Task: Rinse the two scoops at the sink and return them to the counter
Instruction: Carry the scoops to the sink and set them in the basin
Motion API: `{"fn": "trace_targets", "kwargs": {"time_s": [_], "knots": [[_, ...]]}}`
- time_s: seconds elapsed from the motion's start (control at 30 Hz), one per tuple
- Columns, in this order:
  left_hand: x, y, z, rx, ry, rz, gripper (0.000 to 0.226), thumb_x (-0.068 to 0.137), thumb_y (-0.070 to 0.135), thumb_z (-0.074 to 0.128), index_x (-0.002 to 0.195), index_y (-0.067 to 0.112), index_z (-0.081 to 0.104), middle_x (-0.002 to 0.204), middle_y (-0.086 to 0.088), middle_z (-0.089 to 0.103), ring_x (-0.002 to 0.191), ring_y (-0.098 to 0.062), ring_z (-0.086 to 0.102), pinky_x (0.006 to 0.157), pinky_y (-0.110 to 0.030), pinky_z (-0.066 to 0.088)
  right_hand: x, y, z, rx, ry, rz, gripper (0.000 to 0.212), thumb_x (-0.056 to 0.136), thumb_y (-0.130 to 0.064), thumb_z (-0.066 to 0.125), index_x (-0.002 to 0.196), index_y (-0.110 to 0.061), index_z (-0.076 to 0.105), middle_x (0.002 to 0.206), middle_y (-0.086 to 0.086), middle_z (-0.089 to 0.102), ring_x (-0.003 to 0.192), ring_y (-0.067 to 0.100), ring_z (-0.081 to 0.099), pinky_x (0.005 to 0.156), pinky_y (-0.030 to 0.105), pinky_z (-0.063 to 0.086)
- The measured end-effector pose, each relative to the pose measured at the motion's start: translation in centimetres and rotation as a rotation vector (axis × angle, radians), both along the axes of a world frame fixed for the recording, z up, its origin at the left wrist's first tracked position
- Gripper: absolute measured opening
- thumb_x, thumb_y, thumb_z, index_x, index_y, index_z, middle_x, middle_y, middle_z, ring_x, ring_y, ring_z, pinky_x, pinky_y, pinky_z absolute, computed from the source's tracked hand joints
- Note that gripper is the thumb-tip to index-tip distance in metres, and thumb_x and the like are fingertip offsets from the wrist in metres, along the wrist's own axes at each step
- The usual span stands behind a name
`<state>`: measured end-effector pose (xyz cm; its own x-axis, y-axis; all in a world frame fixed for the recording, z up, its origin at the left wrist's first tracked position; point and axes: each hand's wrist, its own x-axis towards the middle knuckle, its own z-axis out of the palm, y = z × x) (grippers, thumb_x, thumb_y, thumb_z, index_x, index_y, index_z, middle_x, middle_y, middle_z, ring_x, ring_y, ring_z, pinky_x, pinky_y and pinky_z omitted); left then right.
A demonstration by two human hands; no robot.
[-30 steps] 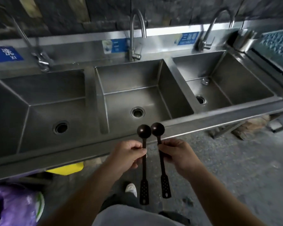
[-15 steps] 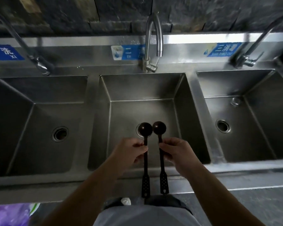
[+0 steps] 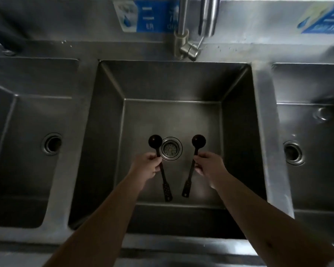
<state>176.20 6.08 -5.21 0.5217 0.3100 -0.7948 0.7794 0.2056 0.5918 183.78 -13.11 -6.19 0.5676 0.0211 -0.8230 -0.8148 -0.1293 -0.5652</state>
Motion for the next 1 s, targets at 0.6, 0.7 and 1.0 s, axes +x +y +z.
{"fn": "trace_targets", "kwargs": {"time_s": [0.6,0.7,1.0], "knots": [[-1.3,1.6,-18.2,0.061,0.137,0.098,0.013,0.091,0.009,0.062,0.084,0.019,0.058,0.08,-0.007,0.063,0.06,-0.009,0.06,0.047,-0.018,0.047,-2.3,2.3,-16.9,-0.164,0.048,-0.046,0.023,0.091,-0.007,0.061,0.07,-0.016,0.06,0.064,0.008,0.056,0.052,0.012,0.05,0.044,0.019,0.041],[-1.4,1.7,-19.2,0.09,0.145,0.096,0.014,0.089,0.01,0.064,0.081,0.021,0.06,0.08,-0.008,0.065,0.062,-0.011,0.06,0.053,-0.023,0.049,-2.2,2.1,-17.8,-0.201,0.063,-0.046,0.02,0.09,-0.007,0.063,0.073,-0.017,0.062,0.067,0.008,0.059,0.055,0.013,0.053,0.048,0.021,0.042],[-0.8,2.8,-17.9,0.138,0.252,-0.009,0.028,0.083,0.037,0.069,0.067,0.015,0.064,0.07,-0.012,0.069,0.059,-0.024,0.064,0.056,-0.029,0.051,-1.6,1.1,-16.4,-0.329,0.046,0.099,0.022,0.081,-0.03,0.073,0.067,-0.014,0.069,0.067,0.007,0.067,0.058,0.018,0.06,0.061,0.035,0.049]]}}
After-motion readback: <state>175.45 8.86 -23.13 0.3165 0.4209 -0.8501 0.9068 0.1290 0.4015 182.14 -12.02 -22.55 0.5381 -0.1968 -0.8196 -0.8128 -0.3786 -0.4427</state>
